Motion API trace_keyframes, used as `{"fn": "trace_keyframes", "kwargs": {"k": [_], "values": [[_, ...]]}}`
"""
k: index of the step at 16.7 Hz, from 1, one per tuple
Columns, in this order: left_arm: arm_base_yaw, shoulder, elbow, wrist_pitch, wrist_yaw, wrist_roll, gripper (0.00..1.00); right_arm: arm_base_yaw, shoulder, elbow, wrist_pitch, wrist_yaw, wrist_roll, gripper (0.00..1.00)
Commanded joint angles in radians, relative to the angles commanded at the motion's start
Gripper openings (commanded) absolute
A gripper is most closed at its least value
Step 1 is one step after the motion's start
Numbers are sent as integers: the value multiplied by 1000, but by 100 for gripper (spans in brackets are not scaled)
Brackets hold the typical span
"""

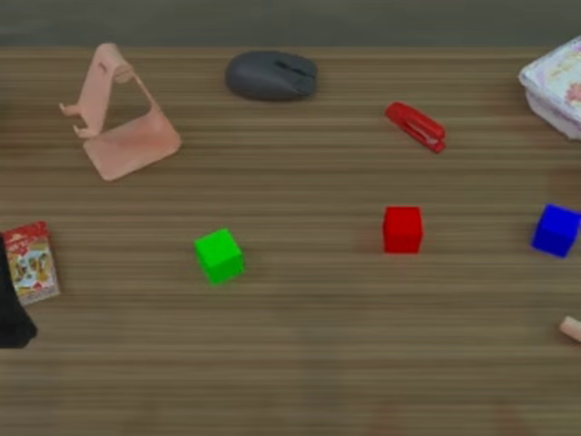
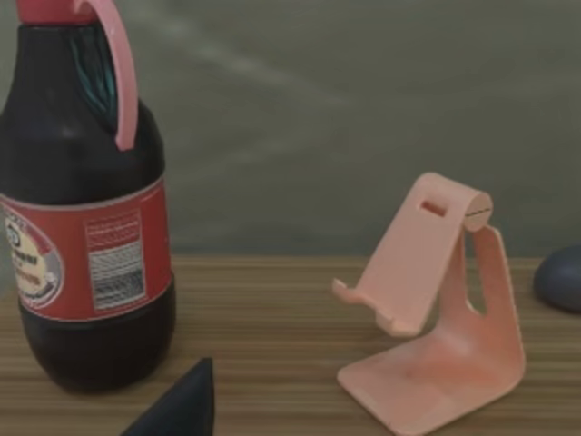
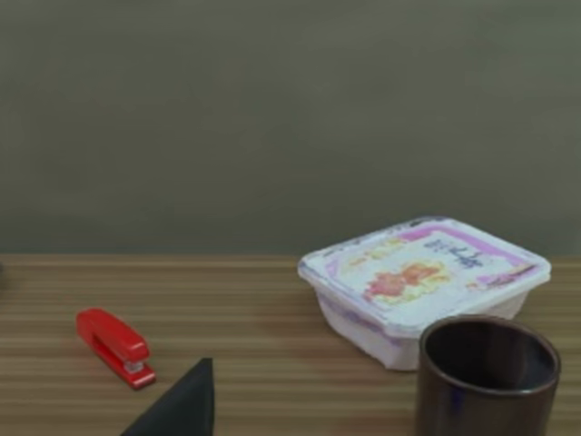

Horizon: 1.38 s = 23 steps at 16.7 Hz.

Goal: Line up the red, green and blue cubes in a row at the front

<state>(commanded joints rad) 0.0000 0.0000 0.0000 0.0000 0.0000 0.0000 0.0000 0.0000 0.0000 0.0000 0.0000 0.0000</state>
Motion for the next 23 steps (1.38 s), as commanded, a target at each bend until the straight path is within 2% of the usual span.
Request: {"fn": "trace_keyframes", "kwargs": {"k": [5,9,13,23], "values": [[0,0,0,0,0,0,100,20,60,61,-40,-4,17,100],[0,0,0,0,0,0,100,75,287,286,-175,-6,74,100],[0,0,0,0,0,0,100,148,677,627,-381,-3,156,100],[0,0,0,0,0,0,100,351,1848,1517,-968,-4,379,100]]}}
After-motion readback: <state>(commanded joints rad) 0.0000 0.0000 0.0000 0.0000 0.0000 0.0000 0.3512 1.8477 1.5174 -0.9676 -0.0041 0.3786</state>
